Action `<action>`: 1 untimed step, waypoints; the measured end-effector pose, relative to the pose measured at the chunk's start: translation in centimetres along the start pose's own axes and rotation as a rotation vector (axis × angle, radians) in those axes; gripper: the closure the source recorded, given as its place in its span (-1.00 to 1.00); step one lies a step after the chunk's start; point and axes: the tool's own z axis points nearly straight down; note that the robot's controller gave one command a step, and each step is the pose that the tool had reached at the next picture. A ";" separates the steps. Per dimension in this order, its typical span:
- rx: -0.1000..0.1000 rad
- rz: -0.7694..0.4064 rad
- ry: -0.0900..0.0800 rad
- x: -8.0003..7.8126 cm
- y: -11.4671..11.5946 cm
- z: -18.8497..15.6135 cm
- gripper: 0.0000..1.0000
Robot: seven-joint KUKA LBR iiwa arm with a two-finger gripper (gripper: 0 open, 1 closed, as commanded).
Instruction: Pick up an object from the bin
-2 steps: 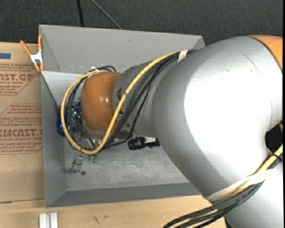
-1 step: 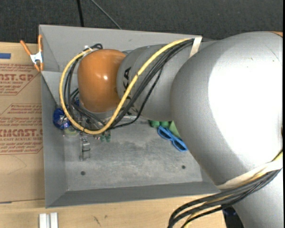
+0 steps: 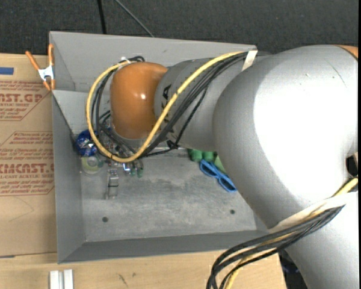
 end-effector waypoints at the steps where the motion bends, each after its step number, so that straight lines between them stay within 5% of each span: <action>1: -0.001 -0.001 -0.003 -0.1 0.1 -0.1 1.00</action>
Offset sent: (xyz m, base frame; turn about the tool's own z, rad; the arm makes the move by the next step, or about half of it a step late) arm 0.0000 0.0000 0.0000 0.0000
